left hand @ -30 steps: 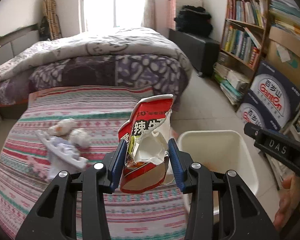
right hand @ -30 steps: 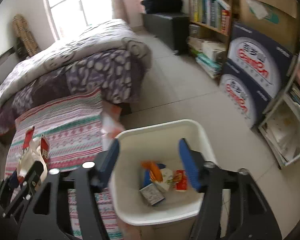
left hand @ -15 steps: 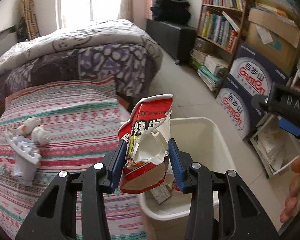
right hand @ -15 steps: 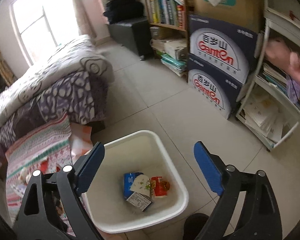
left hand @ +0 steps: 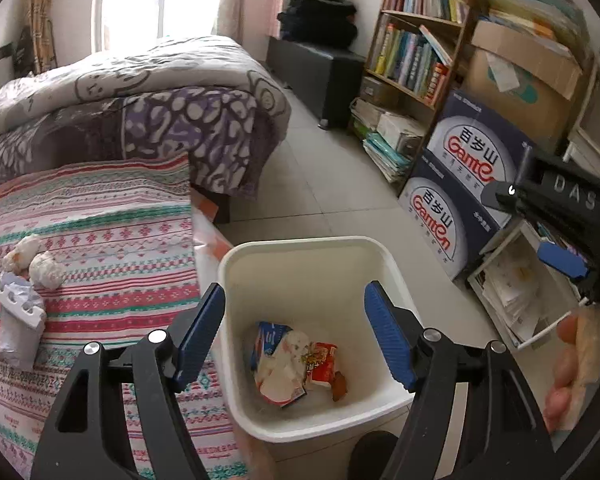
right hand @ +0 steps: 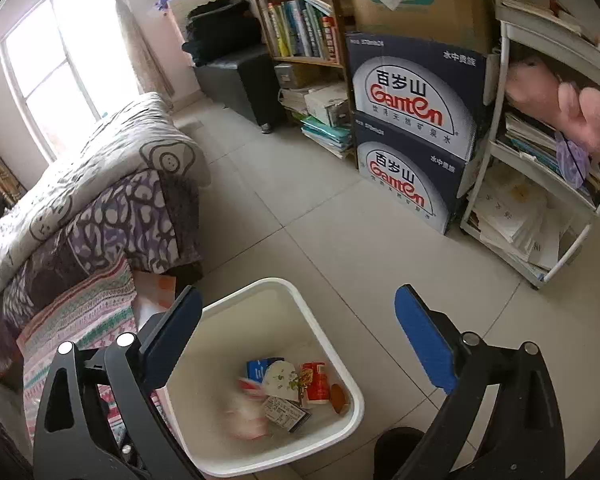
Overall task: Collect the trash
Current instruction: 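Move the red snack bag over the bin and open the left tool, then grasp the white plastic comb piece with the left tool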
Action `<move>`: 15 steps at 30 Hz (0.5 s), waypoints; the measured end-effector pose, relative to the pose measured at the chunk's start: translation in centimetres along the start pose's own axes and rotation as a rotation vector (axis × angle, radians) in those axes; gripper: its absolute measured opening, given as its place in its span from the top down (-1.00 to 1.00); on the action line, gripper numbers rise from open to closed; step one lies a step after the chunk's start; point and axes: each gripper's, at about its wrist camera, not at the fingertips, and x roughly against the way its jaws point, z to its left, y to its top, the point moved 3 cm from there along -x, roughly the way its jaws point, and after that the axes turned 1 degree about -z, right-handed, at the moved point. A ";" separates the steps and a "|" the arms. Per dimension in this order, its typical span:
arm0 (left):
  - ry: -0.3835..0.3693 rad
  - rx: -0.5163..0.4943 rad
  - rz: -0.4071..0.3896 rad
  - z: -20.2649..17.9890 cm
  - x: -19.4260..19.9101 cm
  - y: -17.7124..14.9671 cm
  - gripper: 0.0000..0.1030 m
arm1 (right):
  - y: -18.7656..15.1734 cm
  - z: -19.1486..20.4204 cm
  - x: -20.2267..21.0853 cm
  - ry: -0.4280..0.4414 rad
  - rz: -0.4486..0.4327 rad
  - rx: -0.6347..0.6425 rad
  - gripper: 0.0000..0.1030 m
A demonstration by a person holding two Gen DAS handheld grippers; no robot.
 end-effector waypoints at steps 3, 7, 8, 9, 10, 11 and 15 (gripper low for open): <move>0.042 0.011 -0.005 1.2 0.5 0.1 -0.42 | -0.4 1.0 0.0 0.010 0.004 0.020 -0.83; 0.104 0.030 0.001 3.3 1.0 -0.2 -0.44 | -1.2 2.9 0.1 0.025 0.012 0.063 -0.84; 0.126 0.037 0.004 4.1 1.1 -0.3 -0.44 | -1.4 3.6 0.2 0.028 0.012 0.079 -0.84; 0.148 0.047 0.007 4.9 1.3 -0.4 -0.45 | -1.7 4.2 0.1 0.031 0.015 0.093 -0.85; 0.169 0.059 0.011 5.7 1.4 -0.5 -0.46 | -1.9 4.8 0.1 0.036 0.019 0.105 -0.85; 0.187 0.069 0.015 6.4 1.5 -0.5 -0.47 | -2.2 5.4 0.0 0.041 0.025 0.119 -0.85; 0.279 0.140 0.032 10.5 2.2 -0.9 -0.54 | -3.3 7.6 -0.1 0.057 0.041 0.161 -0.86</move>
